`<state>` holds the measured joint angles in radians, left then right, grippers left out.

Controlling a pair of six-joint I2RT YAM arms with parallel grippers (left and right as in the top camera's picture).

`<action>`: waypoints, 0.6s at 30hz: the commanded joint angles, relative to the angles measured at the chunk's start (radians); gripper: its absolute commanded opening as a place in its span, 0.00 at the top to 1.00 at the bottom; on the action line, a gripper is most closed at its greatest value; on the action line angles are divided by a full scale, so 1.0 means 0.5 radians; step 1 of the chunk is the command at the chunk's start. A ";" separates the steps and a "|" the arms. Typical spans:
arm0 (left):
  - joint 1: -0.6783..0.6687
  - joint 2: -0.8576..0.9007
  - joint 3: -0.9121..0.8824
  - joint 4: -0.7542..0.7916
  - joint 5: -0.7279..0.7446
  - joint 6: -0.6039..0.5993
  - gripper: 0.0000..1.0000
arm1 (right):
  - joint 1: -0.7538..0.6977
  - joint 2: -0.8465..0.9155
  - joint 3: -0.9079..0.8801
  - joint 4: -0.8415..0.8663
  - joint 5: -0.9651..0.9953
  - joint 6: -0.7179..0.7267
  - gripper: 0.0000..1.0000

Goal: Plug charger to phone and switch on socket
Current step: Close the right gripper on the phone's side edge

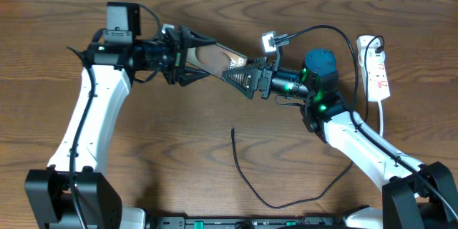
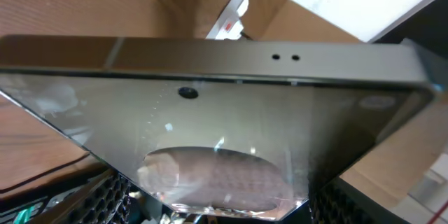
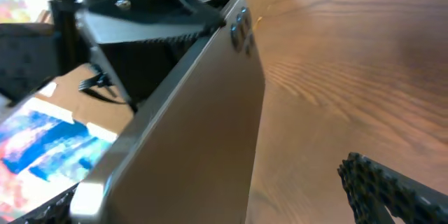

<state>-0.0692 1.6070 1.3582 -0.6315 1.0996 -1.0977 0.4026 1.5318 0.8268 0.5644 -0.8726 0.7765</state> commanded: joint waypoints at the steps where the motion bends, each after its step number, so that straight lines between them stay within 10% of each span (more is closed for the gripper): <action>1: -0.073 -0.057 0.040 -0.031 -0.039 0.034 0.93 | 0.016 -0.002 0.034 -0.003 0.070 -0.114 0.01; 18: -0.186 -0.057 0.040 -0.043 -0.197 -0.006 0.92 | 0.076 -0.002 0.033 -0.176 0.174 -0.332 0.17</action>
<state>-0.1520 1.6070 1.3582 -0.6548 0.9718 -1.0992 0.4290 1.5318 0.8268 0.4877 -0.8009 0.6586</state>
